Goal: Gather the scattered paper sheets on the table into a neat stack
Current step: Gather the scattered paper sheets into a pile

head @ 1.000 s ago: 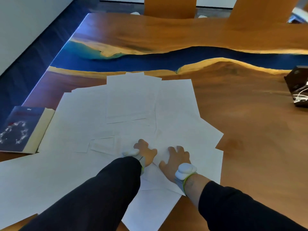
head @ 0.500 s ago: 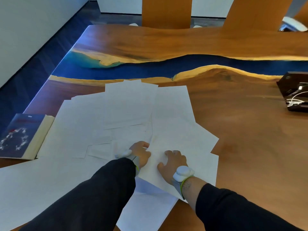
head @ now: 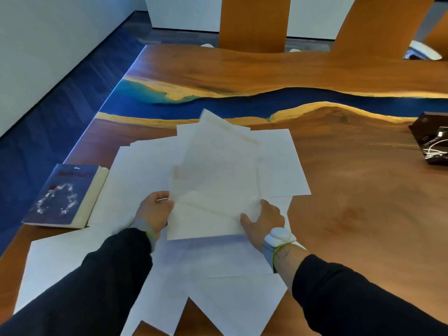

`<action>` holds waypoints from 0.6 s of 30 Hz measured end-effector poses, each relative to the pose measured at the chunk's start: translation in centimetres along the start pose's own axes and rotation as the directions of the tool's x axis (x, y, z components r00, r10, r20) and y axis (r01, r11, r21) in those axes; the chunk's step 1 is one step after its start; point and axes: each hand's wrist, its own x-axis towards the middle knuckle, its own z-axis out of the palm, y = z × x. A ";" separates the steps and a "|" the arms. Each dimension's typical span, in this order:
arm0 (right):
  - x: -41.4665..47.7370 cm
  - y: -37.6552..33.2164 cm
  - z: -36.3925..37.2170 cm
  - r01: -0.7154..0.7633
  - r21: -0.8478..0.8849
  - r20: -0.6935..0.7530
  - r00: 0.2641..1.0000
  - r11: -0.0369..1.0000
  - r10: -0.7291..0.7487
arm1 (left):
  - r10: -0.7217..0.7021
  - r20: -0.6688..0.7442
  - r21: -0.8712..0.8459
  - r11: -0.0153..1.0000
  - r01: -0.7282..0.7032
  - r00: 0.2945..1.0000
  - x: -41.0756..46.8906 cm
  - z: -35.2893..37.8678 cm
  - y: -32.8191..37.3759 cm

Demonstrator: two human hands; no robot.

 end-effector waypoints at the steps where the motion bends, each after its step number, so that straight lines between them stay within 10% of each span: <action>1: -0.3 -0.3 0.3 -0.039 0.035 -0.041 0.998 0.999 0.041 | -0.029 -0.015 -0.100 0.995 0.027 0.999 0.2 -1.0 -0.3; 4: -1.8 -3.9 1.7 -0.185 0.362 -0.117 0.963 0.914 0.241 | -0.077 0.015 -0.302 0.950 0.078 0.997 0.1 -5.2 -1.1; 9: -2.7 -8.1 2.9 -0.457 0.840 0.386 0.882 0.292 0.269 | -0.110 0.091 -0.365 0.921 0.136 0.990 0.0 -7.6 -3.0; 14: -2.2 -9.6 3.2 -0.315 0.610 0.212 0.949 0.727 0.234 | -0.029 -0.075 0.298 0.953 0.051 0.997 1.6 -11.8 -4.1; 18: -1.6 -8.8 2.8 -0.343 0.311 0.325 0.915 0.887 0.240 | -0.093 -0.003 0.398 0.913 0.086 0.996 2.6 -14.7 -4.4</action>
